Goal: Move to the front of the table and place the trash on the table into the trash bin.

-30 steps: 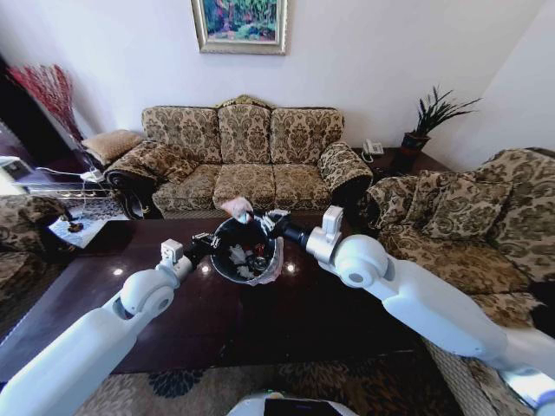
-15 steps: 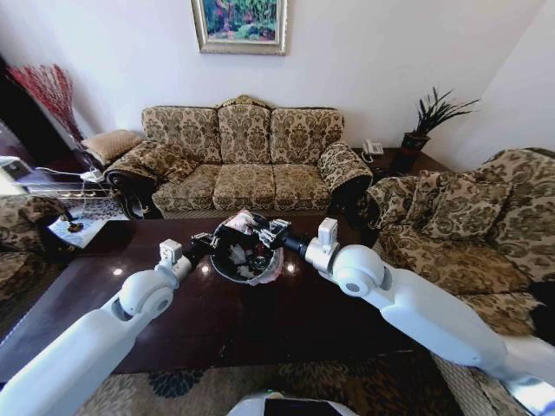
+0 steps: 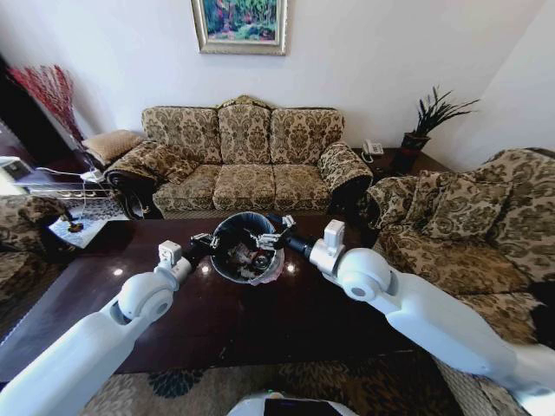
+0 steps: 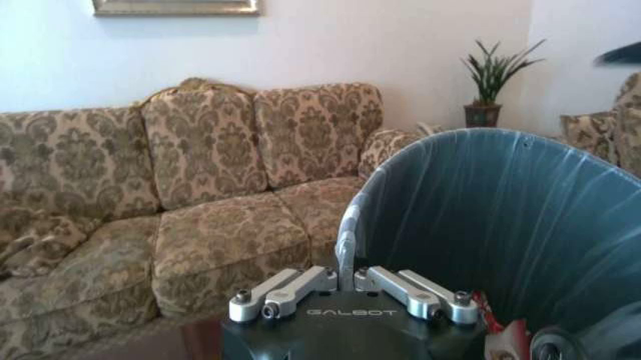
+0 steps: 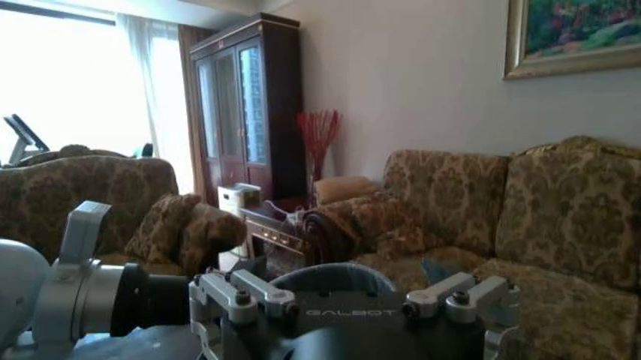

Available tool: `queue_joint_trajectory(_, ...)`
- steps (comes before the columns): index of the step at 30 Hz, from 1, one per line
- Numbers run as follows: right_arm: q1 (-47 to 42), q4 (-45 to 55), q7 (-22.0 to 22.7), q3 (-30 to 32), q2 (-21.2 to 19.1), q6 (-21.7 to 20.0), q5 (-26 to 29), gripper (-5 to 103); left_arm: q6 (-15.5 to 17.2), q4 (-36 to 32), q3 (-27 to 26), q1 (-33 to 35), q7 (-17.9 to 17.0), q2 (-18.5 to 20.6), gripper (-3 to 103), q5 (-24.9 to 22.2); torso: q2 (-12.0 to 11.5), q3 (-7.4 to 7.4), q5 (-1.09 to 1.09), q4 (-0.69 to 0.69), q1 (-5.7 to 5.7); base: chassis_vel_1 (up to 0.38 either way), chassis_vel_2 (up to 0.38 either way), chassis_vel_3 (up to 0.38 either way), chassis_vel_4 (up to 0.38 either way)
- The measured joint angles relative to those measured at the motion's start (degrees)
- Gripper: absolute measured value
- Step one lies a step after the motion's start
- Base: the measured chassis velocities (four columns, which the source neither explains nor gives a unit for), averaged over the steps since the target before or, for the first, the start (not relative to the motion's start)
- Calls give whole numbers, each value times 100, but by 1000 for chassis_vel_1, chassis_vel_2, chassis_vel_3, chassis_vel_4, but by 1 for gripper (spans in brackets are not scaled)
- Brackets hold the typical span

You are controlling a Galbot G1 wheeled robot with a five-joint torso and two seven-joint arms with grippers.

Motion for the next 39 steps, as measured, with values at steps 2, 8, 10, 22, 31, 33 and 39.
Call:
queue_joint_trajectory(2, -311, 274, 380, 227, -193, 24, -262, 100, 0, 159, -74, 3, -6, -169, 2, 93, 0, -1, 0, -2, -1, 0, 0, 0, 0)
queue_joint_trajectory(8, -1271, 601, 1205, 1339, -513, -224, -494, 100, 18, 308, -435, 44, 25, -505, 2, 147, 0, -1, 1, -1, 0, 0, 0, 0, 0)
queue_joint_trajectory(10, -1702, 688, 1257, 1752, -628, -302, -544, 100, 15, 279, -564, 94, 44, -561, 2, 148, 0, -1, 1, -1, 1, 0, 0, 0, 0)
queue_joint_trajectory(22, -5984, 1503, 1319, 5262, -439, -405, -766, 100, -53, 94, -864, 300, 134, -1032, 2, 285, 0, -1, 1, -4, -1, 12, 11, -18, -17)
queue_joint_trajectory(31, -6961, 1499, 1143, 5780, 544, -144, -1873, 100, -91, -99, -1088, 518, 252, -1096, 2, 392, 1, 0, 1, 0, -1, 143, 153, -150, -146)
queue_joint_trajectory(33, -7106, 1496, 1009, 5893, 756, -78, -2047, 100, -69, -110, -1131, 540, 254, -1058, 2, 397, 1, 0, -1, -1, 0, 225, 239, -263, -270)
queue_joint_trajectory(39, -7347, 1487, 623, 5961, 1270, 114, -2510, 100, -48, -193, -1301, 665, 245, -1002, 2, 399, 1, 0, 0, 0, 0, 288, 308, -296, -294)
